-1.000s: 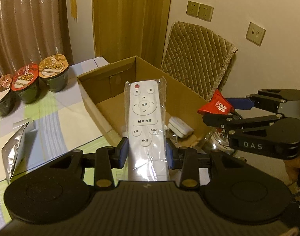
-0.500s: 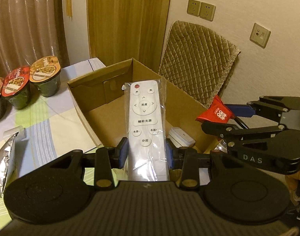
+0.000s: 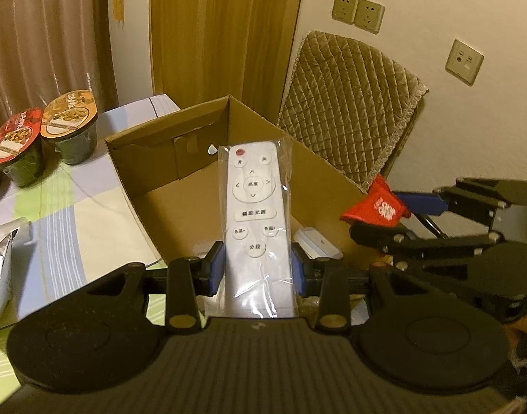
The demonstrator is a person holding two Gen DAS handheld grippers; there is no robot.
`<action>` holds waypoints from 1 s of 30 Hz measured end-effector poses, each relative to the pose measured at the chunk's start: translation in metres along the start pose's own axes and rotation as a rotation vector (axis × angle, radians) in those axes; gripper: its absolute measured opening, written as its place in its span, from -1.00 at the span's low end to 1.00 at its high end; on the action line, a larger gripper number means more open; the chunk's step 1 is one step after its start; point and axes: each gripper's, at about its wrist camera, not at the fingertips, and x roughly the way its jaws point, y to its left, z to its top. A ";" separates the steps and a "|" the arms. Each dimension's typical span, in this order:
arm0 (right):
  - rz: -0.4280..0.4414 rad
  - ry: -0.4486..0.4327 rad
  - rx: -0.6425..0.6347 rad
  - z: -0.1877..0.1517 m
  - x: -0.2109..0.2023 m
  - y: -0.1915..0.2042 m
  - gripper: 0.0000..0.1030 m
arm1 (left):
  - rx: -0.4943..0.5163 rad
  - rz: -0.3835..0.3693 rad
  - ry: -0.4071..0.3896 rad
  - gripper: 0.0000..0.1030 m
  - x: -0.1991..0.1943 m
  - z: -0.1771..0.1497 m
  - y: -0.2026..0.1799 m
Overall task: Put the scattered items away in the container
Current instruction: 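Lower the white remote with the left gripper while the right gripper lowers the red packet into the box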
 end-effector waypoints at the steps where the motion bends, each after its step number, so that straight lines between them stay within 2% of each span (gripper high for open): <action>1: -0.001 0.002 0.001 -0.001 0.001 0.000 -0.03 | 0.004 0.011 -0.001 -0.11 0.001 0.000 0.000; 2: -0.002 0.004 0.002 -0.001 0.001 0.000 -0.03 | 0.010 0.014 0.000 -0.06 0.002 0.001 -0.001; 14: 0.002 0.021 -0.006 -0.007 0.003 0.006 -0.03 | 0.004 0.034 0.019 -0.06 -0.005 -0.012 0.014; 30: 0.000 0.007 -0.032 0.004 0.004 0.016 -0.03 | -0.015 0.034 0.015 -0.06 -0.013 -0.017 0.021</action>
